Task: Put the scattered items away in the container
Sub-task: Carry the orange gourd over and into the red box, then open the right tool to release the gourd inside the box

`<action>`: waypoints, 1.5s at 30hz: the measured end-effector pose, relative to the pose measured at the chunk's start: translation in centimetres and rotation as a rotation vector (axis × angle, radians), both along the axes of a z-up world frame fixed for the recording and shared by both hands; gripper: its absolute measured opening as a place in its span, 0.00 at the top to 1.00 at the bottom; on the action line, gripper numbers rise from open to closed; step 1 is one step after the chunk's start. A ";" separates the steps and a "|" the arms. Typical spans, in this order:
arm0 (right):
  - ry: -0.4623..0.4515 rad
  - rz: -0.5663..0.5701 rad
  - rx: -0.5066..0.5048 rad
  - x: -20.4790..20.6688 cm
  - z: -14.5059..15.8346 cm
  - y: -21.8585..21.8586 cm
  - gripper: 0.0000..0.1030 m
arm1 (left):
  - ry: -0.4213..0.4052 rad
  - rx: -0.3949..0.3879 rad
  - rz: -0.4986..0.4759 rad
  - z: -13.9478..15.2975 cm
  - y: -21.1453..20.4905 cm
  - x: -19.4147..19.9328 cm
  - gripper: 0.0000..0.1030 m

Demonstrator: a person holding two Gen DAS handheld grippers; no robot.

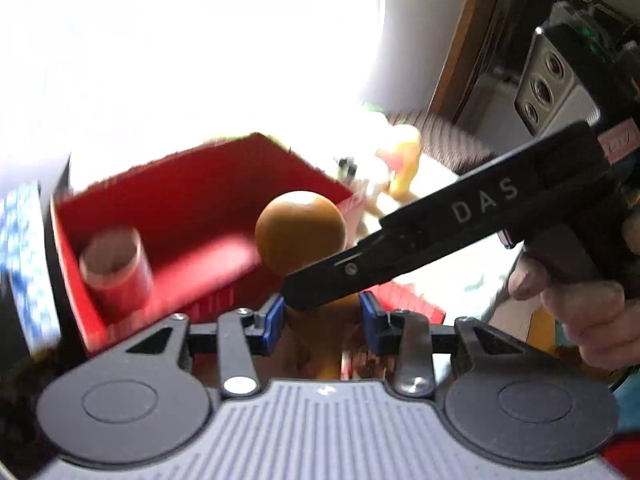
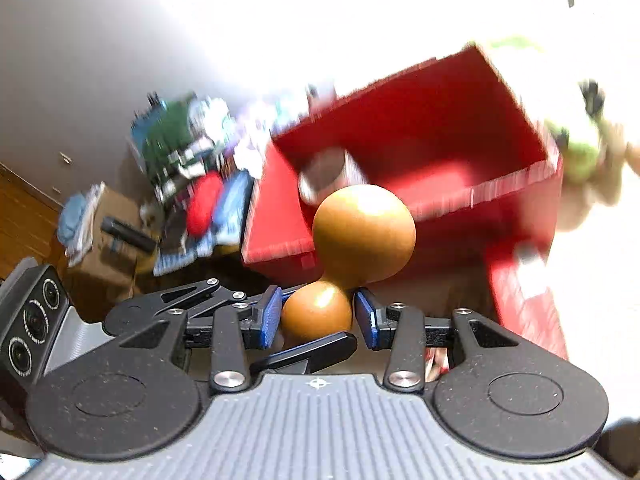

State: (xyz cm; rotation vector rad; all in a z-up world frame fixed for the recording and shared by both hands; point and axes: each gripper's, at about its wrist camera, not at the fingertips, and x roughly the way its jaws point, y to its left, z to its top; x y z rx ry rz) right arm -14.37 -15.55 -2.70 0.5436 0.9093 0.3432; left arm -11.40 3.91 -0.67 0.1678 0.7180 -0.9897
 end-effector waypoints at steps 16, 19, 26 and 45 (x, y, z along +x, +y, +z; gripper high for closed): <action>-0.046 0.163 -0.151 14.7 -2.1 1.5 0.59 | 0.119 0.067 0.251 -2.8 -3.7 12.5 0.62; 0.028 0.220 -0.183 17.2 -4.1 1.9 0.59 | 0.187 0.101 0.303 -4.9 -4.0 14.0 0.62; 0.169 0.358 -0.239 20.9 -8.0 2.5 0.64 | 0.346 0.236 0.388 -9.9 -5.9 18.1 0.63; 0.300 0.273 -0.125 22.7 -11.0 0.9 0.63 | 0.418 0.318 0.457 -11.2 -6.7 19.8 0.37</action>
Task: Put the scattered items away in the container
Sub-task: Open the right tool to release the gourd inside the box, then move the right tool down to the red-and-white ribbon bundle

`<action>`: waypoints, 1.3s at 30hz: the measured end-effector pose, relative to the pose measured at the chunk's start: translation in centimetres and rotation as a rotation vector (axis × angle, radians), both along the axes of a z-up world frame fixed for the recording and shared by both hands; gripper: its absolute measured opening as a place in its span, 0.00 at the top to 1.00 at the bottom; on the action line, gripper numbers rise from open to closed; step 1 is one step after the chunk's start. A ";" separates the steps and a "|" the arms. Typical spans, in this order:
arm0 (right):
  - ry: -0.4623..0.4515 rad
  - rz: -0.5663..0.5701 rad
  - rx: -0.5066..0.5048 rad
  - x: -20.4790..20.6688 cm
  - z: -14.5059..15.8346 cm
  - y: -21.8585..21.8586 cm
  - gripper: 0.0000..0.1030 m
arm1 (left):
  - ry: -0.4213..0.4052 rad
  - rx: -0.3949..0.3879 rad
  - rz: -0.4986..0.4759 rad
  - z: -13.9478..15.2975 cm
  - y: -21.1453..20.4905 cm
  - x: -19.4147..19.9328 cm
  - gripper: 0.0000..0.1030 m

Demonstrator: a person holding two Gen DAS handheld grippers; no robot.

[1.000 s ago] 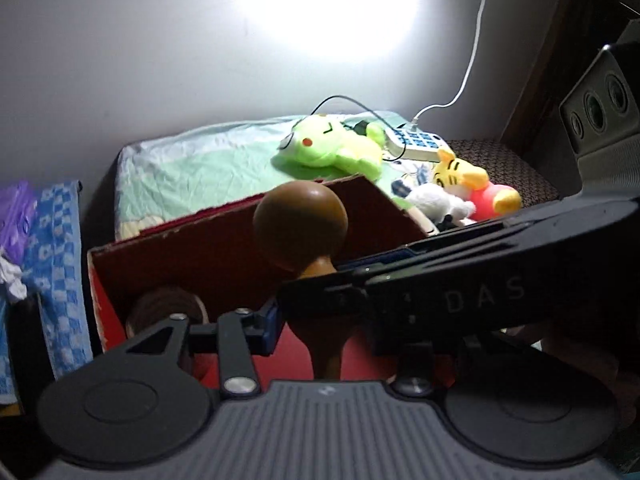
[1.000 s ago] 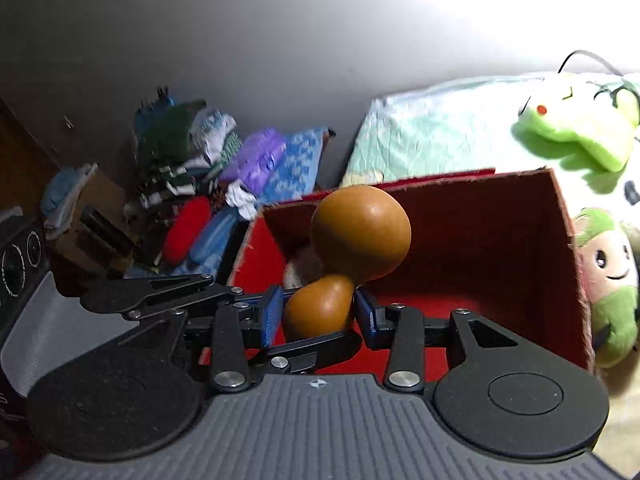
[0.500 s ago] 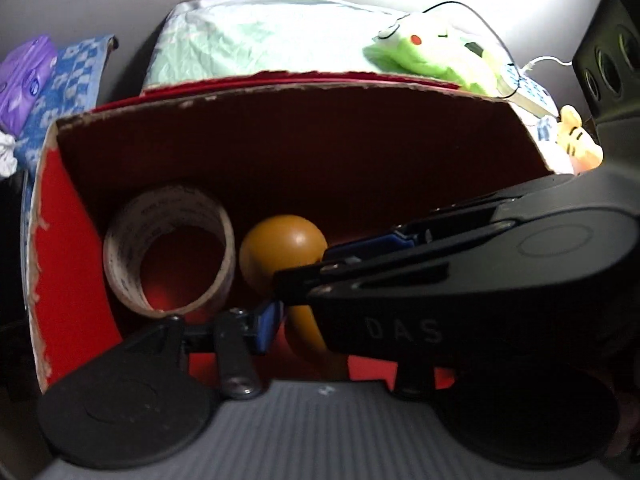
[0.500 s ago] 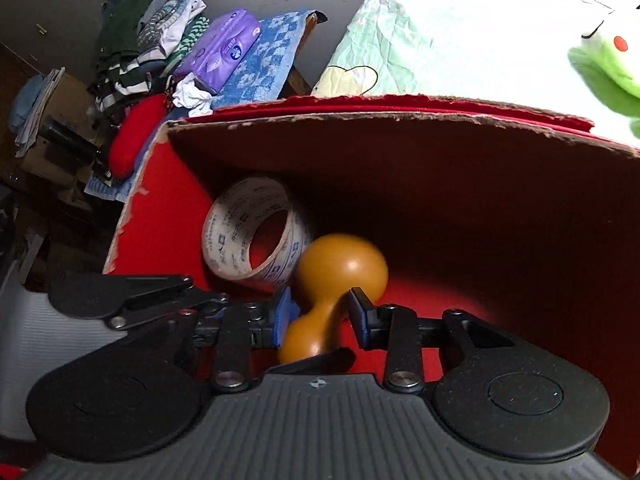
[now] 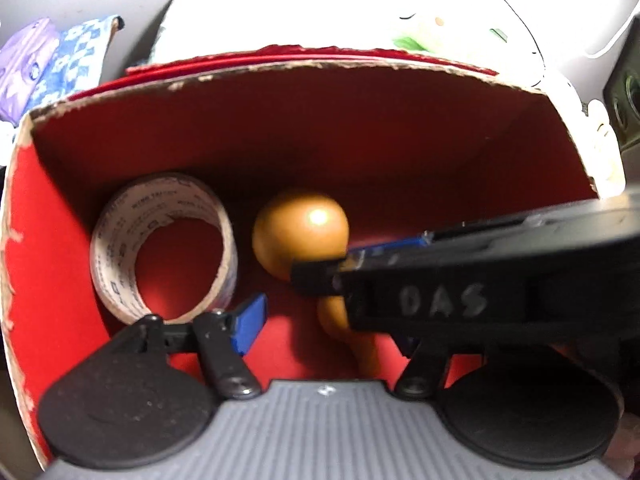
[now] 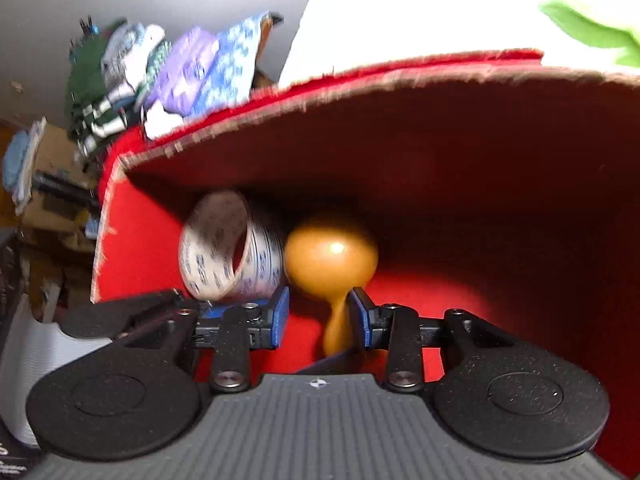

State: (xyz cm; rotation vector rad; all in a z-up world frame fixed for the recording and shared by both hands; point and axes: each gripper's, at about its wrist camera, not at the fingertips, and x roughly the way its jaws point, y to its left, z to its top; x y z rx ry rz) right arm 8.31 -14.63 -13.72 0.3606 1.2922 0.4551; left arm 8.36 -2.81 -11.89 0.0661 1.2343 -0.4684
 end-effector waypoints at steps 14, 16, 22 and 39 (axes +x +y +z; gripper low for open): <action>-0.032 -0.067 0.092 0.5 0.0 -1.4 0.63 | -0.103 0.011 0.012 0.9 0.0 -1.3 0.33; -0.056 -0.068 0.124 0.4 0.2 -1.8 0.64 | -0.125 0.004 0.010 1.1 0.2 -1.7 0.33; -0.125 -0.106 0.055 -0.1 1.2 -1.5 0.64 | -0.158 -0.011 0.003 1.6 0.3 -1.8 0.30; -0.569 -0.325 -0.034 -16.5 10.4 -3.7 0.64 | -0.499 -0.094 -0.068 5.1 0.0 -6.2 0.20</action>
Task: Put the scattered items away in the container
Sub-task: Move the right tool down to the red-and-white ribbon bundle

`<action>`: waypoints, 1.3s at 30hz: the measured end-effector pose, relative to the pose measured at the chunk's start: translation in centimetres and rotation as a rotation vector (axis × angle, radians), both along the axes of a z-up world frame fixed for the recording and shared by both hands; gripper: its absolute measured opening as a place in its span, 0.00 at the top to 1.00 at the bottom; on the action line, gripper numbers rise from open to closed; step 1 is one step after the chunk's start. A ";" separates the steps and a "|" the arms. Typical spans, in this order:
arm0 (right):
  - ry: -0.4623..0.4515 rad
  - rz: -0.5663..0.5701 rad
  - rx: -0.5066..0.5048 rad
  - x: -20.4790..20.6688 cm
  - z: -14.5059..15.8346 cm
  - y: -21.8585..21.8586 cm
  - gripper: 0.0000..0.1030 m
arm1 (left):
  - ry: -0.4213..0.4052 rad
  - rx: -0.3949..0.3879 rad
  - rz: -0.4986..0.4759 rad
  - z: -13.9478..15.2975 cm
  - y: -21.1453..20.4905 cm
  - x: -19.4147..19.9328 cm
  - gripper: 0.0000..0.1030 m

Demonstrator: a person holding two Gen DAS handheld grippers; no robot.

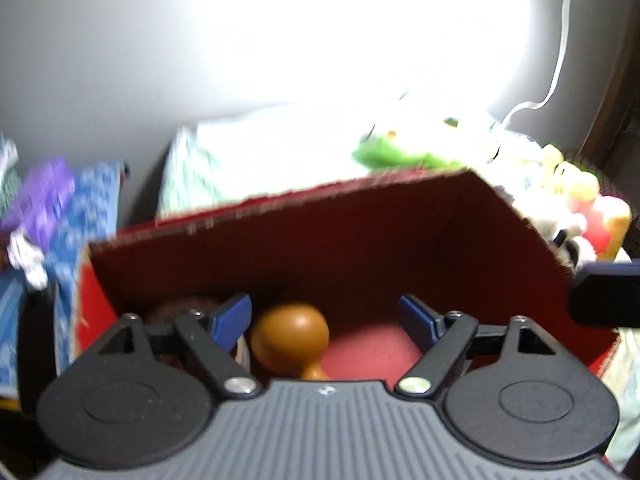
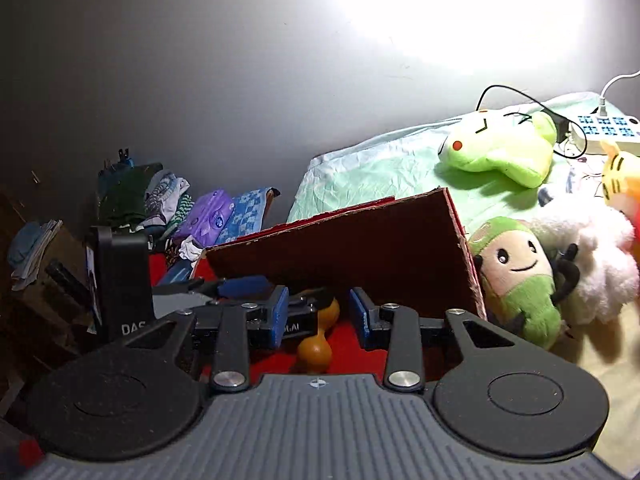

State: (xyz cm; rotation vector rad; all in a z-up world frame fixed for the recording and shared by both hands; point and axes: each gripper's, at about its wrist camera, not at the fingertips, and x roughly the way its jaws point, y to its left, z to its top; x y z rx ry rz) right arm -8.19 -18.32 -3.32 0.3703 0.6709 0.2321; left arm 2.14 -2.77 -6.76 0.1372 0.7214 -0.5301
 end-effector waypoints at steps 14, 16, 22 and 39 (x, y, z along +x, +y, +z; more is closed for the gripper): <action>0.156 0.093 -0.082 -8.1 -4.3 2.6 0.62 | 0.028 -0.069 -0.225 0.6 6.8 -13.0 0.16; 0.201 0.105 -0.085 -8.0 -5.2 3.3 0.62 | 0.105 -0.046 -0.253 -1.8 6.9 -13.5 0.20; 0.288 0.079 -0.150 -6.3 -7.3 5.3 0.64 | 0.247 -0.061 -0.353 -5.1 5.6 -15.1 0.21; 0.286 0.111 -0.340 -4.8 -9.8 8.8 0.63 | 0.368 -0.068 -0.348 -9.0 3.2 -13.9 0.33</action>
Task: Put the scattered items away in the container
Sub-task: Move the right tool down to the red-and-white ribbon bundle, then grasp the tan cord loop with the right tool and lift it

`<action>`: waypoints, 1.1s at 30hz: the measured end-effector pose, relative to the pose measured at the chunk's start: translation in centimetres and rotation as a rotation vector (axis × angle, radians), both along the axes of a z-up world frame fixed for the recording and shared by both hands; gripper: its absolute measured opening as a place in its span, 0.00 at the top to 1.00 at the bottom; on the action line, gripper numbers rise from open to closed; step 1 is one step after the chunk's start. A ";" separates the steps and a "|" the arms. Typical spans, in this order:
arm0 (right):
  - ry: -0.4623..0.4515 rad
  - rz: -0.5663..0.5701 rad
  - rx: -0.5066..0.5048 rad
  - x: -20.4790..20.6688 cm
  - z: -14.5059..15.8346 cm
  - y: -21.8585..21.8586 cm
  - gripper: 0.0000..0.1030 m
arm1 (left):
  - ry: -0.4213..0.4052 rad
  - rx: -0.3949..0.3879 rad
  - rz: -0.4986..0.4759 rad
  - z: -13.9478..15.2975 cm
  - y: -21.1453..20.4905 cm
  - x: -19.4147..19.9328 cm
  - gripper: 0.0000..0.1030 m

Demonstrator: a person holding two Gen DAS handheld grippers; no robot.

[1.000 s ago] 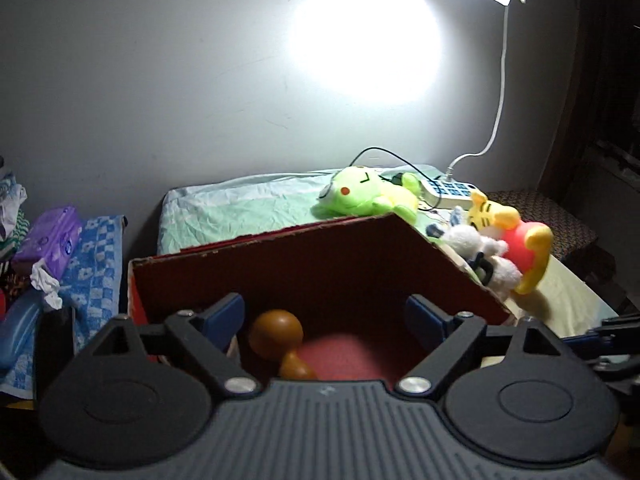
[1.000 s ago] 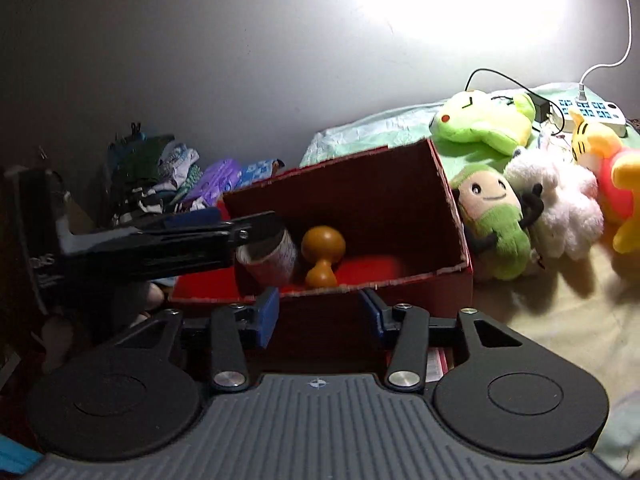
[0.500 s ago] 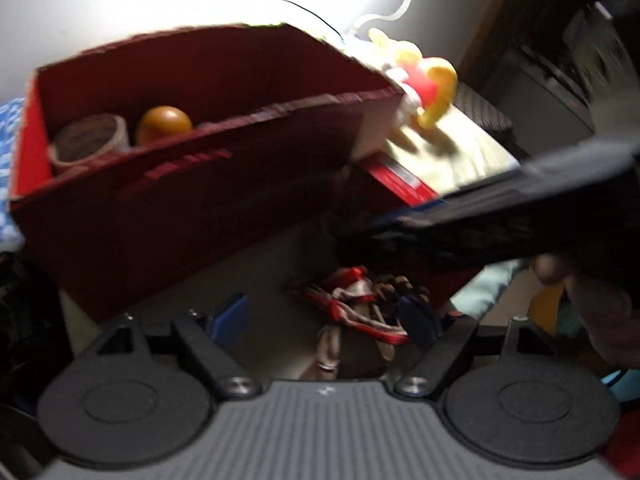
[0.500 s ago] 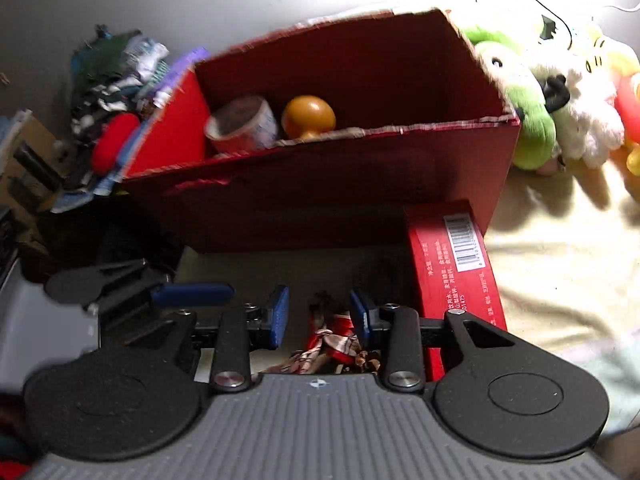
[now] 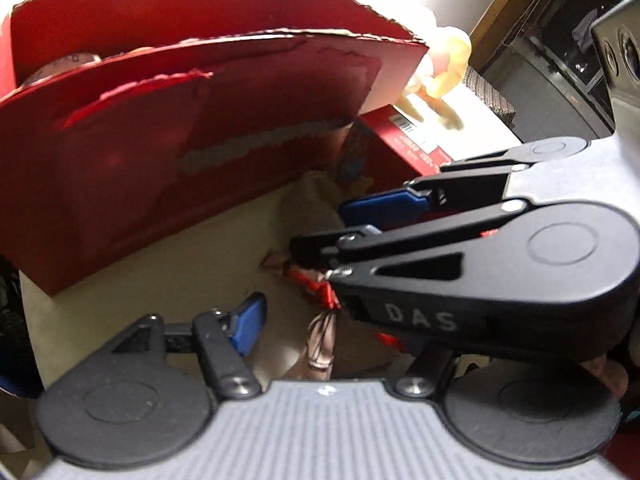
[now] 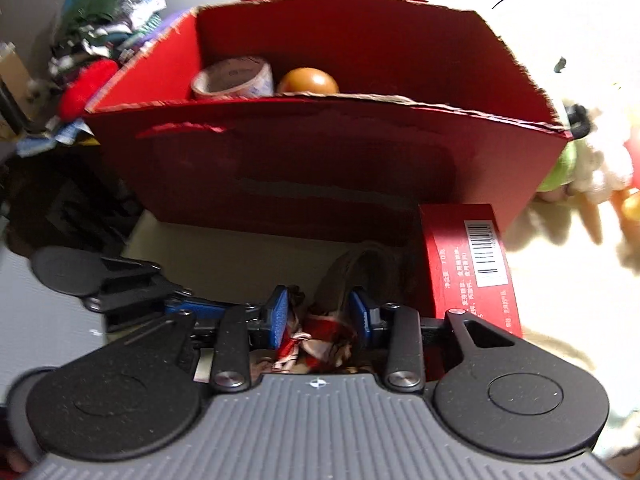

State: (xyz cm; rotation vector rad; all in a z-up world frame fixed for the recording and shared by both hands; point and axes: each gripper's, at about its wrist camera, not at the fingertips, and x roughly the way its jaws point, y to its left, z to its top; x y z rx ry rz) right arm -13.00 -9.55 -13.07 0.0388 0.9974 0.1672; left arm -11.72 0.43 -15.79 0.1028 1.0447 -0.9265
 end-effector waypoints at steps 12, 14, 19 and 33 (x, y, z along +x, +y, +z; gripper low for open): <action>-0.017 -0.037 0.311 0.0 1.3 -2.9 0.68 | 0.011 -0.031 0.098 0.0 2.9 1.0 0.35; -0.025 -0.073 0.312 0.1 1.9 -4.3 0.68 | -0.004 -0.027 0.109 0.1 3.0 0.9 0.34; -0.033 -0.145 0.216 -0.1 2.4 -6.8 0.69 | -0.042 0.003 0.132 0.5 3.7 1.2 0.34; 0.090 -0.017 0.149 1.4 -0.4 -1.8 0.69 | -0.041 0.030 0.105 0.7 2.5 1.1 0.40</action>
